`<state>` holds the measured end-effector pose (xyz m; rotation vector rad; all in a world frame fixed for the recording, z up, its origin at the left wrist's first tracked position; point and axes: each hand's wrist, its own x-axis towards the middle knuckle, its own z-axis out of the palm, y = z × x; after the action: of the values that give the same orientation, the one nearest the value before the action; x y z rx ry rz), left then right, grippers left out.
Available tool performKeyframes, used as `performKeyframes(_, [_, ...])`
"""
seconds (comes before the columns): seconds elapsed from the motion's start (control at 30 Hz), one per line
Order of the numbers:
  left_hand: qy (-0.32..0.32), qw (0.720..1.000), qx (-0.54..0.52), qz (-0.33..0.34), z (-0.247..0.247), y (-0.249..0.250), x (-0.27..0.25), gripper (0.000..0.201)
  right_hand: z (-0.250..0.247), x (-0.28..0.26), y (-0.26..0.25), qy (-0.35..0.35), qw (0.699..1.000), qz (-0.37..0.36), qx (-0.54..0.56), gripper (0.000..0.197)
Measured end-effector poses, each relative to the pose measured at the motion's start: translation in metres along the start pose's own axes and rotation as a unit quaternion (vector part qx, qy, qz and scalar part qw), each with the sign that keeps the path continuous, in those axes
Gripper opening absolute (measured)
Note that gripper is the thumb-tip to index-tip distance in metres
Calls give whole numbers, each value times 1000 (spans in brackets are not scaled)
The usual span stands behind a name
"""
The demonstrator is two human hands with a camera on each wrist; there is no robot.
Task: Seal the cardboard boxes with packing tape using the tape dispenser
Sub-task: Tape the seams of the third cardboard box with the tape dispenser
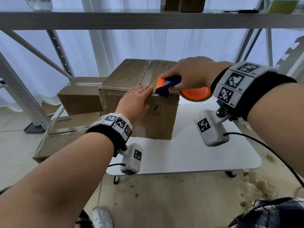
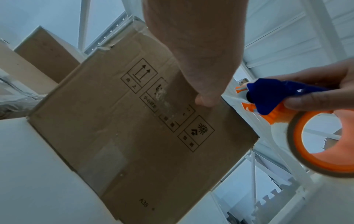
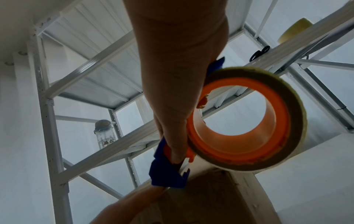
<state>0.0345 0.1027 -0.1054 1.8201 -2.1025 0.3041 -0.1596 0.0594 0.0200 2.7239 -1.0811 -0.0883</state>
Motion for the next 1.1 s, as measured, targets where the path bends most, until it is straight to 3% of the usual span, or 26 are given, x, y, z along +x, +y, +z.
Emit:
performKeyframes(0.27, [20, 1000, -15, -15, 4, 4, 0, 58, 21, -20, 29, -24, 998, 52, -24, 48])
performKeyframes(0.47, [-21, 999, 27, 2, 0, 2, -2, 64, 22, -18, 27, -31, 997, 53, -36, 44])
performKeyframes(0.6, [-12, 999, 38, -26, 0, 8, -2, 65, 24, -15, 26, -18, 998, 56, -34, 43])
performKeyframes(0.8, [-20, 999, 5, 34, 13, 37, 15, 68, 39, -17, 35, 15, 997, 73, 32, 51])
performKeyframes(1.0, [-22, 1000, 10, 9, 15, 34, 26, 70, 57, -17, 42, 53, 990, 62, 116, 47])
performKeyframes(1.1, [-15, 1000, 13, 9, 16, 36, 24, 67, 55, -16, 47, 45, 992, 54, 106, 50])
